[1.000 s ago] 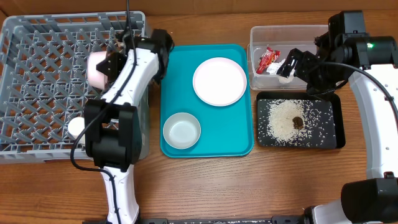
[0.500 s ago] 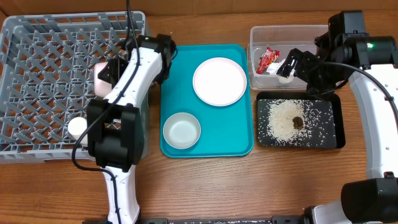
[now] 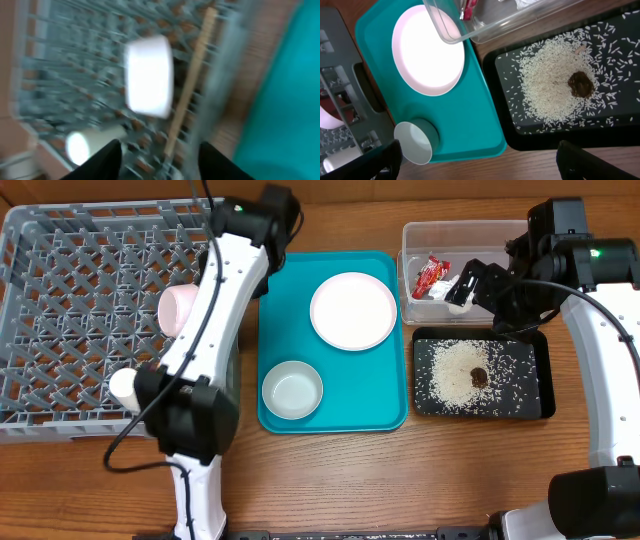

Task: Sort waste into correct bins and load items into the dishwasher
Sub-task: 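Move the left gripper to the white bowl and grasp its rim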

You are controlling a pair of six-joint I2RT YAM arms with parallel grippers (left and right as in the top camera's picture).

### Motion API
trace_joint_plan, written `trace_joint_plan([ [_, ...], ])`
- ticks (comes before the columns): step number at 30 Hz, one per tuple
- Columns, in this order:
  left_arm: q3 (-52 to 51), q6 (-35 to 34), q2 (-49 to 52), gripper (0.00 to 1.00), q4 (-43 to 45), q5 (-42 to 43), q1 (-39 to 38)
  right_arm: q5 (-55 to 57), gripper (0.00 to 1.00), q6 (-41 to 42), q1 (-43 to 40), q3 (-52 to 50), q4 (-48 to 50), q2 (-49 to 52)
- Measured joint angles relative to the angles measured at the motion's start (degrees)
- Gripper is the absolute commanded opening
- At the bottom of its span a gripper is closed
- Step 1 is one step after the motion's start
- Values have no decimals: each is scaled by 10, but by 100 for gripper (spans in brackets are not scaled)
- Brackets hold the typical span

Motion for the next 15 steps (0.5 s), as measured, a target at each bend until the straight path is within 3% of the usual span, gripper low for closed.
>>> trace_joint_plan([
  [7, 2, 51, -114, 56, -60, 174, -9, 0, 100, 0, 0, 0, -1, 0],
  [15, -150, 50, -169, 59, -32, 226, -77, 0, 100, 0, 0, 0, -3, 0],
])
